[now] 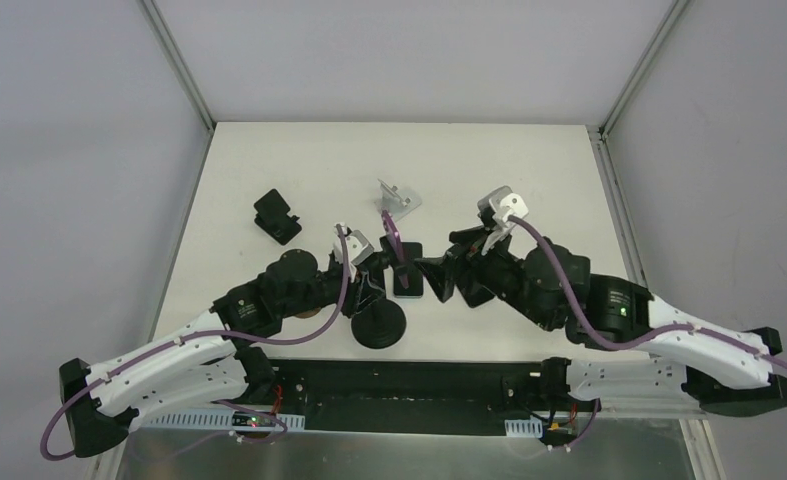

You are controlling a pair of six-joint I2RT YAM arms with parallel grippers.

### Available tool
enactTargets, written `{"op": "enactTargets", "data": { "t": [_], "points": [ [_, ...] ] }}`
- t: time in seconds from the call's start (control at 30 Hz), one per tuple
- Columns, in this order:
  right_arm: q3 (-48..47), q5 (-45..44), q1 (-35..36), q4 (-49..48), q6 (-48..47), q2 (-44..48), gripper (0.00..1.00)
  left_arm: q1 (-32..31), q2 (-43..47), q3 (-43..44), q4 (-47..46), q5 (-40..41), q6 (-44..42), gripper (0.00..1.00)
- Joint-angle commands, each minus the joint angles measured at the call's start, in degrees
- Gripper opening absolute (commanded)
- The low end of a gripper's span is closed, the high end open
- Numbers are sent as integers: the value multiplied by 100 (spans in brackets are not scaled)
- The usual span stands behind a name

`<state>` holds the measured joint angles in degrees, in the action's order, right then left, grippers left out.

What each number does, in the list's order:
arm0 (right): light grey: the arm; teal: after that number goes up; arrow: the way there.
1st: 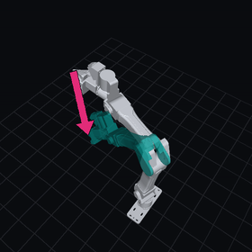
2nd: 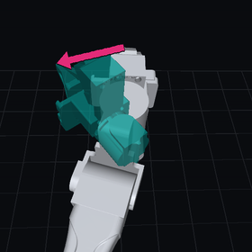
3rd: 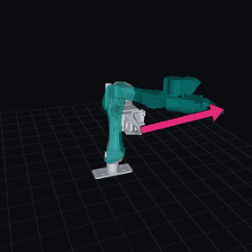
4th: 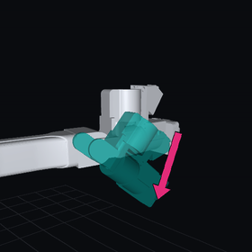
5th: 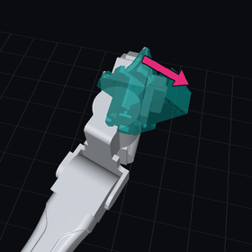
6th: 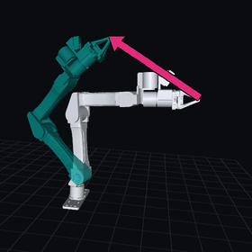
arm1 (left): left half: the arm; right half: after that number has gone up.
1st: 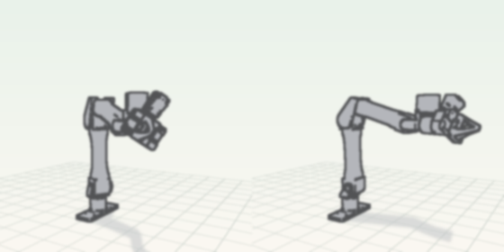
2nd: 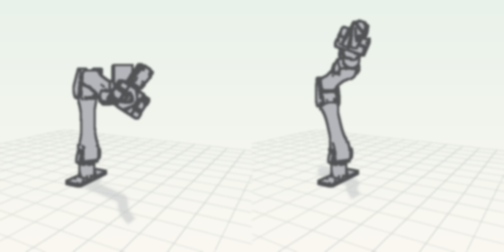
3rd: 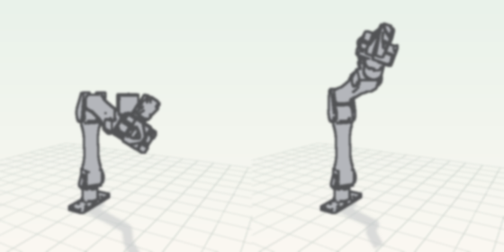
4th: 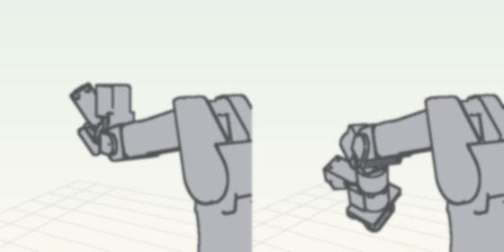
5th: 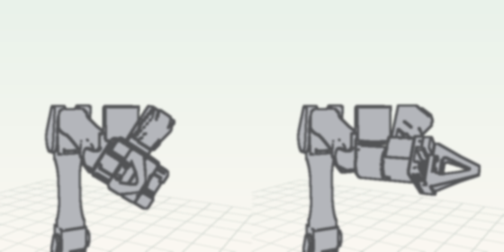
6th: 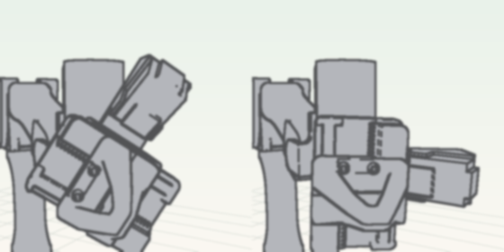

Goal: Remove the phone from the phone stand
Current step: Pick up the phone stand with the phone at the center of the board, then remove the phone from the phone stand.

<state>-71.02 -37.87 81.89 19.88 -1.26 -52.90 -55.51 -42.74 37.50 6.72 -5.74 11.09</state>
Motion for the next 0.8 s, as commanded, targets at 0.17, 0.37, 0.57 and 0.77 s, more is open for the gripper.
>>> {"op": "enactTargets", "data": {
  "t": [0.17,0.37,0.57,0.77],
  "points": [
    [885,4609,-1671,851,-73,984,85,-9,185,59,-726,-1266,-225,0],
    [1667,6530,-2225,-66,-1137,1364,87,-6,73,126,-725,-2626,-334,0],
    [1602,6249,-2226,-249,-1137,1013,87,-7,109,112,-708,-2975,-501,0],
    [1525,6084,-2327,-678,-1137,651,87,-10,108,102,-698,-2960,-626,0]
  ]
}}
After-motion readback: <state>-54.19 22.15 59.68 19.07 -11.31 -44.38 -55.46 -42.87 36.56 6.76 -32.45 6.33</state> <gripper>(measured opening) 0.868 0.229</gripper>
